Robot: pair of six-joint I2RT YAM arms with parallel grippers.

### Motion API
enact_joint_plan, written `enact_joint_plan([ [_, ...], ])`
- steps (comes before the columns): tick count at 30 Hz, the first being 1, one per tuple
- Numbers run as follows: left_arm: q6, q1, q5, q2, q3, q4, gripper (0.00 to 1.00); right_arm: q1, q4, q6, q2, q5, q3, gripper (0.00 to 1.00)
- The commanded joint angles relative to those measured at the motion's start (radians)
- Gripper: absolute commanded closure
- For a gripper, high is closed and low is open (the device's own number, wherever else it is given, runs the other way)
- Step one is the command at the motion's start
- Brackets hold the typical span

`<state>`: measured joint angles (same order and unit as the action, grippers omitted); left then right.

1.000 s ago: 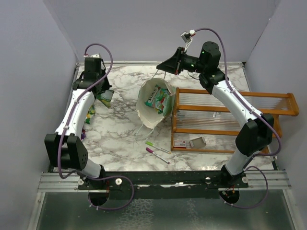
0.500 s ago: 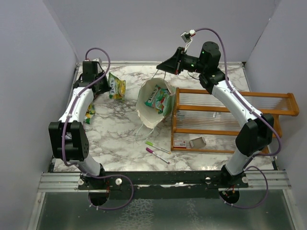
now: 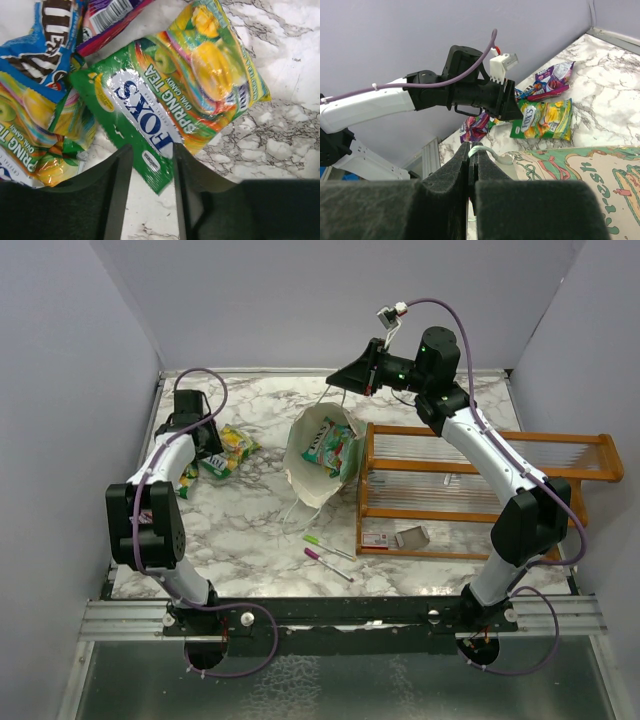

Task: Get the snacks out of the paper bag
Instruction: Place the snack at the center of the board, then take out the snack from the paper bag.

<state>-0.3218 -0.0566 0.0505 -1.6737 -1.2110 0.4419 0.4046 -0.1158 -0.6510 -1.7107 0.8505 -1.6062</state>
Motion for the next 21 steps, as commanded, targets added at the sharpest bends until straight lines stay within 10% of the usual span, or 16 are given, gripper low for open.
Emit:
enact_joint_plan([
  [1,0.018,0.011,0.078,0.115,0.041,-0.046,0.54,-0.004,-0.019,-0.009,-0.004,0.021,-0.003,0.99],
  [12,-0.139,0.055,-0.311,0.513,0.234,-0.134,0.25,-0.004,-0.011,0.024,-0.012,0.056,-0.012,0.99],
  [21,-0.292,0.407,-0.316,0.726,0.397,-0.310,0.21,-0.001,-0.044,0.003,-0.013,0.088,0.007,0.99],
])
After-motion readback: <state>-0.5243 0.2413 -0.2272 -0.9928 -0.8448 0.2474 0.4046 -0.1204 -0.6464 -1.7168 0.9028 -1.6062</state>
